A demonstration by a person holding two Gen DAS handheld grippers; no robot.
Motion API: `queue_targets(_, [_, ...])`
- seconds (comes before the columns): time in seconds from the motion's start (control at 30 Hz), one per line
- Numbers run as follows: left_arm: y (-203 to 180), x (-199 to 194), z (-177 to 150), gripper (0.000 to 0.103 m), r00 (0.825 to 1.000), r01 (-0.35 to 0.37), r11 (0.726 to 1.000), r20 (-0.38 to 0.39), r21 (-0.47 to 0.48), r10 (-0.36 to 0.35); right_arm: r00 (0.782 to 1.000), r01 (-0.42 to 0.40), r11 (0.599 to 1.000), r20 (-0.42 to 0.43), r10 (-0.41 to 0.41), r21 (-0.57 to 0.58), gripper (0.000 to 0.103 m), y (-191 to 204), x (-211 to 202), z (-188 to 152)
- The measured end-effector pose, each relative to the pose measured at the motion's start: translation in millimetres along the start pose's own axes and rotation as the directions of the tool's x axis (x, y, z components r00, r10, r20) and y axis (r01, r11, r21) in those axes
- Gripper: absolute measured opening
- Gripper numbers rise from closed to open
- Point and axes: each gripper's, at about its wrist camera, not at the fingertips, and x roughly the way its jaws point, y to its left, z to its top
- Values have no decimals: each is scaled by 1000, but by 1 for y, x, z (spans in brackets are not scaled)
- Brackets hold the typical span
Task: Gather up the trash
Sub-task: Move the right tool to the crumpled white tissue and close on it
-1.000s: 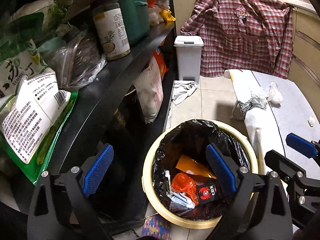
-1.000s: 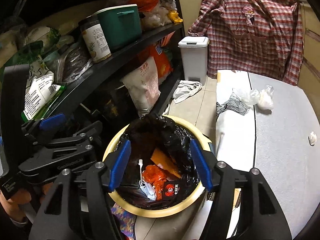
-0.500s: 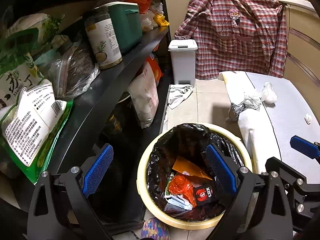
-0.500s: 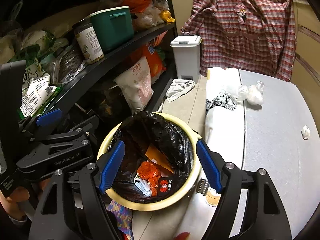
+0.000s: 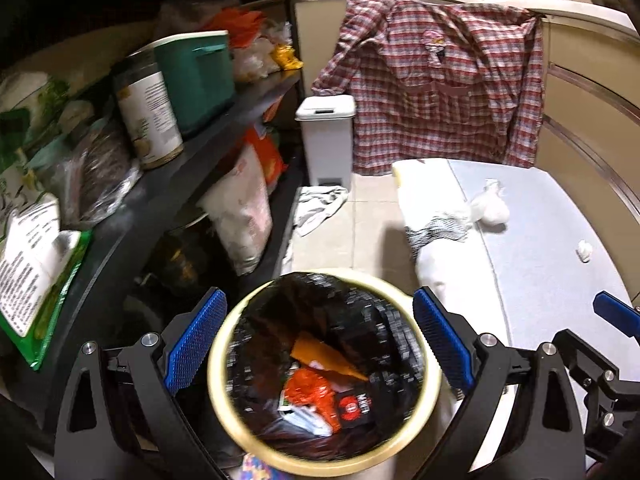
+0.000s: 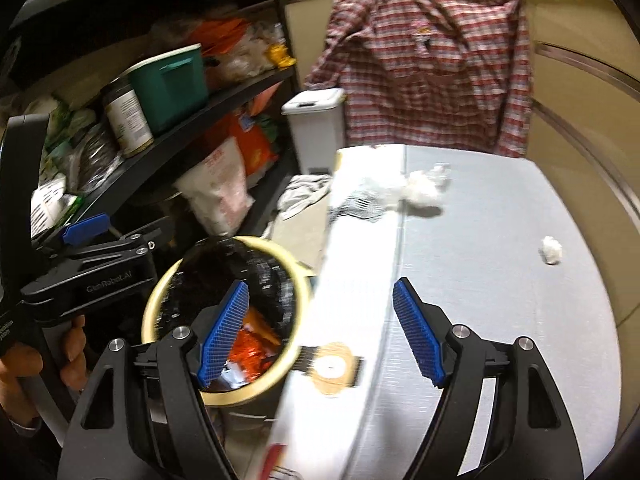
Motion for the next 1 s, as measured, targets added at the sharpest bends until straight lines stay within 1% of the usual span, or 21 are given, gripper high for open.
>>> queue_targets(0.13, [-28,3,4,91,1000,21,1000,4,19,-21,999,48,997,14,-49,59,74,-35,-2,-2])
queue_targets(0.2, [-44,6,6,91,999,32,999,6,38,-32,996,85,991,6,-86,103,74,-56,3,-2])
queue_targets(0.3, [-62,10,8,91,999,47,996,7,71,-47,993,119,981,-8,-119,153,74,-84,8,1])
queue_targets(0.37, [-75,14,10,91,998,57,993,12,103,-59,987,158,971,3,-161,179,74,-109,9,6])
queue_targets(0.43, [-83,18,14,91,998,49,991,28,128,-53,979,194,959,16,-201,208,74,-135,11,10])
queue_targets(0.5, [-87,26,19,91,998,51,991,32,124,-55,971,228,947,22,-239,226,74,-160,14,15])
queue_targets(0.57, [-89,35,24,91,998,63,993,16,104,-65,958,271,933,28,-286,237,74,-190,19,18])
queue_targets(0.63, [-93,45,30,91,997,73,993,6,89,-74,948,298,923,39,-317,244,74,-212,24,18])
queue_targets(0.73, [-103,58,36,91,998,61,992,22,109,-64,938,326,915,38,-344,240,74,-240,36,16])
queue_targets(0.83, [-112,66,41,91,997,52,990,46,134,-59,936,340,914,16,-352,222,73,-259,55,14])
queue_targets(0.97, [-116,74,43,91,996,52,988,62,147,-61,940,336,919,-11,-341,206,70,-269,81,15])
queue_targets(1.0, [-116,76,44,91,996,50,988,62,149,-60,942,331,921,-16,-335,204,67,-271,89,16])
